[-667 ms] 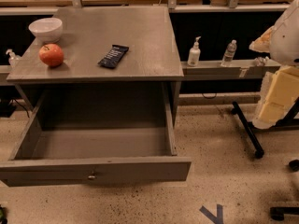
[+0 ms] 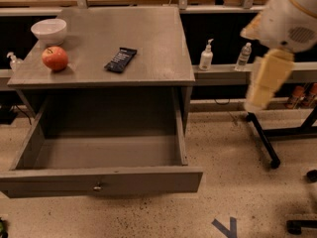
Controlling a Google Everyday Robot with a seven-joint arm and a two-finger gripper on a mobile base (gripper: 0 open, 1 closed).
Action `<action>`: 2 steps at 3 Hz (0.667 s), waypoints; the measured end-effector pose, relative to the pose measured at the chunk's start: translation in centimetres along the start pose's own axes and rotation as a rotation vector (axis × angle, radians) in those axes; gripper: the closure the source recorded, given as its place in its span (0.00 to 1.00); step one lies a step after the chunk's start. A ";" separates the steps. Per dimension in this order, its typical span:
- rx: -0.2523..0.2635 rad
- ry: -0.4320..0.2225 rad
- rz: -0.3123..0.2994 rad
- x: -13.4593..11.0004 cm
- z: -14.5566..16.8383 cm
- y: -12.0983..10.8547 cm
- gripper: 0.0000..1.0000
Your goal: Place apple into top drawer
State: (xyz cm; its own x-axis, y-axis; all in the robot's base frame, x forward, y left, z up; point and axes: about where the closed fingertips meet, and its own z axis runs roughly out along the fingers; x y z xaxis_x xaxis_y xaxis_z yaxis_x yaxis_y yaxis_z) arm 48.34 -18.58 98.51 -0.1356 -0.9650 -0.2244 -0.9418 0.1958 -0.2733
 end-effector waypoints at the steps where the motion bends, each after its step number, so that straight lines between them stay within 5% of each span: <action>1: -0.006 -0.067 -0.144 -7.9 2.7 -5.7 0.00; 2: -0.017 -0.178 -0.240 -17.0 6.2 -9.3 0.00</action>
Offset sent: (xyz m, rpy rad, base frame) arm 0.2240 0.2979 0.0152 0.2928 -0.1753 0.3997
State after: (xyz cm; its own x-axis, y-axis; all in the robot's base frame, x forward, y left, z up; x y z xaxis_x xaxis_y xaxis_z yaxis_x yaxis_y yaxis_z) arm 61.32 -2.90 99.12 0.1460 -0.9373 -0.3164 -0.9456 -0.0382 -0.3231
